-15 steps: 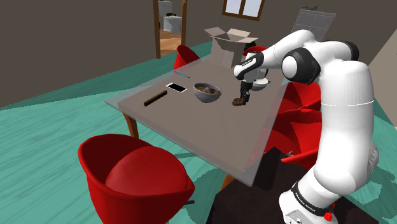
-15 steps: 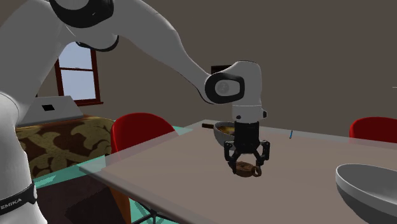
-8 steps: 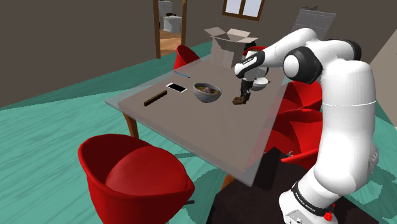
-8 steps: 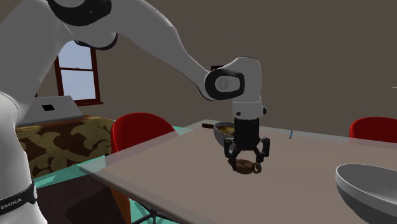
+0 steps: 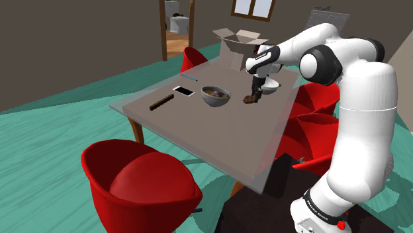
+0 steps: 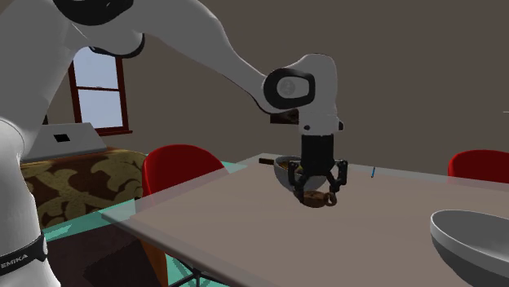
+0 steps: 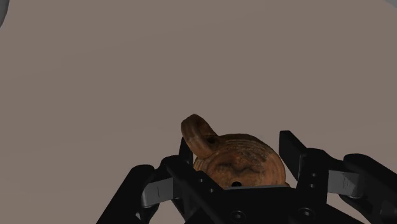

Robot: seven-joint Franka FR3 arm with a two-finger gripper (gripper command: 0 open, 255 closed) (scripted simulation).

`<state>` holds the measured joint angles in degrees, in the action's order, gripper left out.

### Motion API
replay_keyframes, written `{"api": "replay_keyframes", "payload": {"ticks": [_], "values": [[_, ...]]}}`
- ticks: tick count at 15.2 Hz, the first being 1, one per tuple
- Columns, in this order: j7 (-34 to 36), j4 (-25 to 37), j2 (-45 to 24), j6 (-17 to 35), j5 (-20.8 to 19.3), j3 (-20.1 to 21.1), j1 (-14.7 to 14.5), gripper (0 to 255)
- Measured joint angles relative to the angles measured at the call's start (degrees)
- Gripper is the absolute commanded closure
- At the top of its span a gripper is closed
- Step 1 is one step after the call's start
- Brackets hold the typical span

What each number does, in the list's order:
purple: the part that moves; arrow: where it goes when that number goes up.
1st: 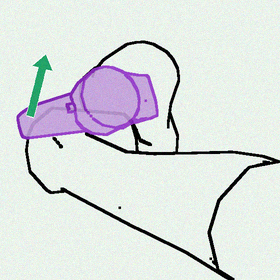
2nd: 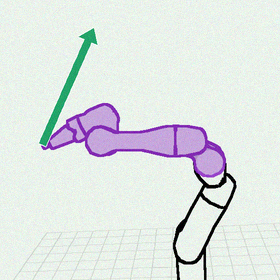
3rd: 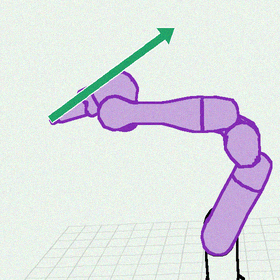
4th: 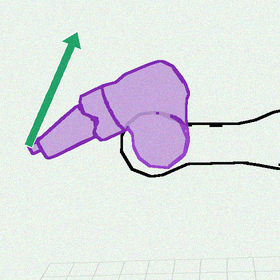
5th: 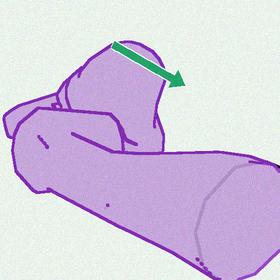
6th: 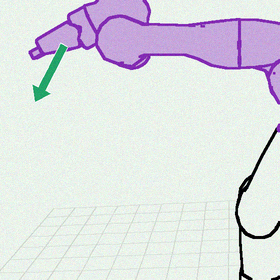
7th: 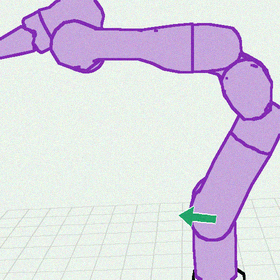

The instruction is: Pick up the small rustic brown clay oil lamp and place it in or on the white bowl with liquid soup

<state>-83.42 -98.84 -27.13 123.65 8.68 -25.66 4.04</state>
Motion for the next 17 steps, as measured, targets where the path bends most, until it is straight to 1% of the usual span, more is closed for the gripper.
{"api": "replay_keyframes", "payload": {"ticks": [17], "values": [[0.9, 6.2, 5.1, -10.9, -2.5, -1.4, -0.7, 255]]}}
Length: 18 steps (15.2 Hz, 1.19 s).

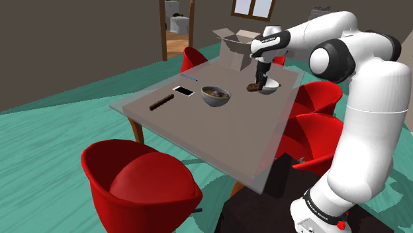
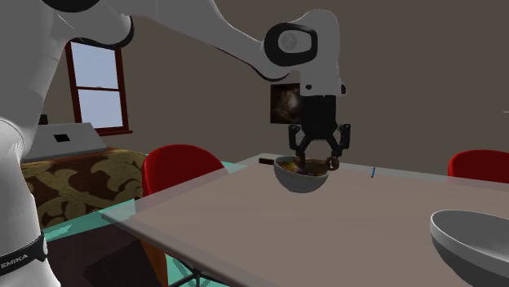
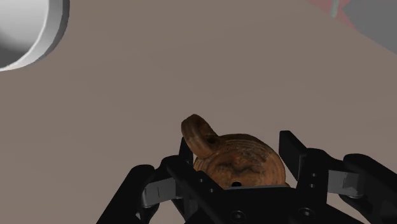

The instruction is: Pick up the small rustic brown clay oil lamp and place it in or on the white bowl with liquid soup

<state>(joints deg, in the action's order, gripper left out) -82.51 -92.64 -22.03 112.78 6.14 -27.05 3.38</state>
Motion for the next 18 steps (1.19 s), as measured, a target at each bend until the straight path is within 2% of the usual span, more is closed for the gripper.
{"api": "replay_keyframes", "payload": {"ticks": [5, 10, 18], "values": [[0.2, 2.5, 0.8, -3.2, -0.4, -0.2, 0.0, 255], [4.2, 7.0, -1.6, -5.6, 0.0, 1.2, -2.3, 255], [12.4, 21.1, -10.4, -11.5, 1.8, 4.3, -5.9, 255]]}}
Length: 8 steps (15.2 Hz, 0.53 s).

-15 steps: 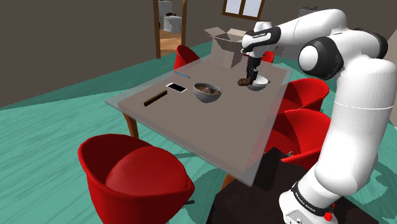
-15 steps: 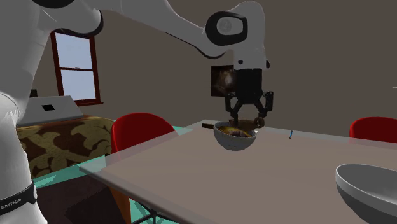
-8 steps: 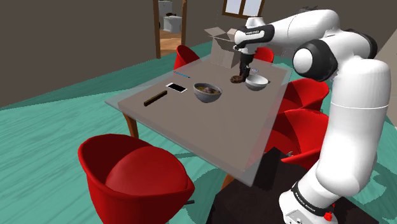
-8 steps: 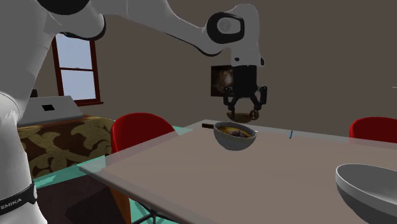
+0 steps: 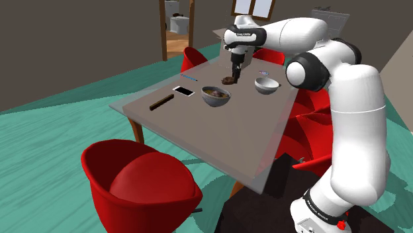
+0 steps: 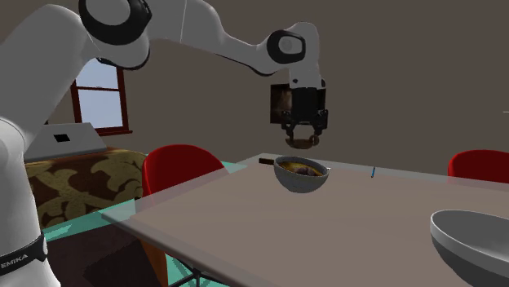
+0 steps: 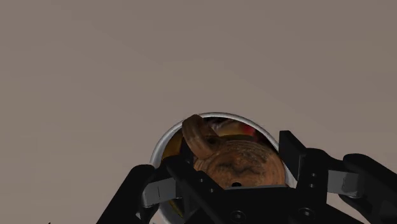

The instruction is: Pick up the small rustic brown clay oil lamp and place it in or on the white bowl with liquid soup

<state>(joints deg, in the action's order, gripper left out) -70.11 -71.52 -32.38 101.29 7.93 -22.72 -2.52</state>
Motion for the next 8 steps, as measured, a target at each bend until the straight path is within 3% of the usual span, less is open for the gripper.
{"api": "replay_keyframes", "payload": {"ticks": [3, 5, 8], "values": [[2.5, 7.6, -4.4, -3.3, 0.8, 1.0, -0.4, 255], [4.6, 18.0, -10.5, -7.5, 1.9, 2.1, 0.3, 255], [5.9, 19.2, -12.0, -7.3, 2.0, 2.4, -0.4, 255]]}}
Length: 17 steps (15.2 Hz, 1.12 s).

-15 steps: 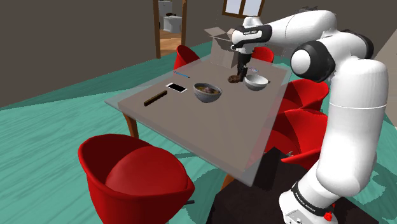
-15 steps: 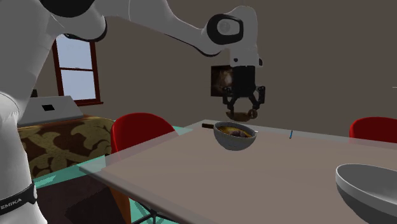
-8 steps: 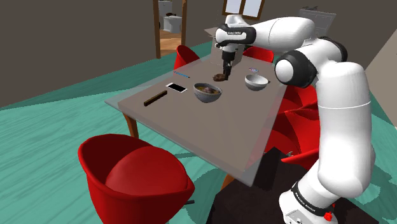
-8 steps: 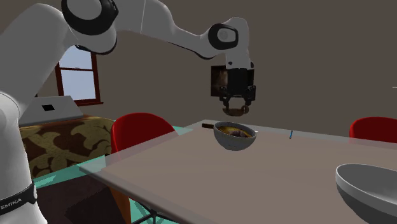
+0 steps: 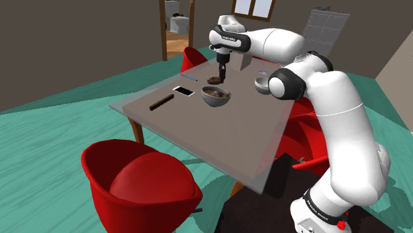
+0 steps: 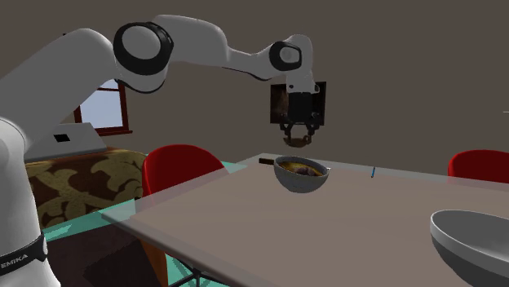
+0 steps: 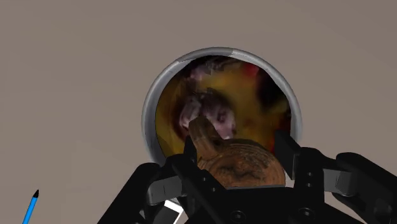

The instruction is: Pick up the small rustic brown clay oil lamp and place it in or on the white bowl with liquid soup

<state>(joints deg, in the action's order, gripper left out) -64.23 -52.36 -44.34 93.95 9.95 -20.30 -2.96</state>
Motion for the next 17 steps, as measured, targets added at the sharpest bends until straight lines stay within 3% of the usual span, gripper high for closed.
{"api": "replay_keyframes", "payload": {"ticks": [11, 17], "values": [[0.0, -9.9, 0.6, 9.1, 0.0, 0.1, -1.7, 255], [0.0, -10.7, 0.7, 9.9, 0.1, 0.1, -1.8, 255]]}}
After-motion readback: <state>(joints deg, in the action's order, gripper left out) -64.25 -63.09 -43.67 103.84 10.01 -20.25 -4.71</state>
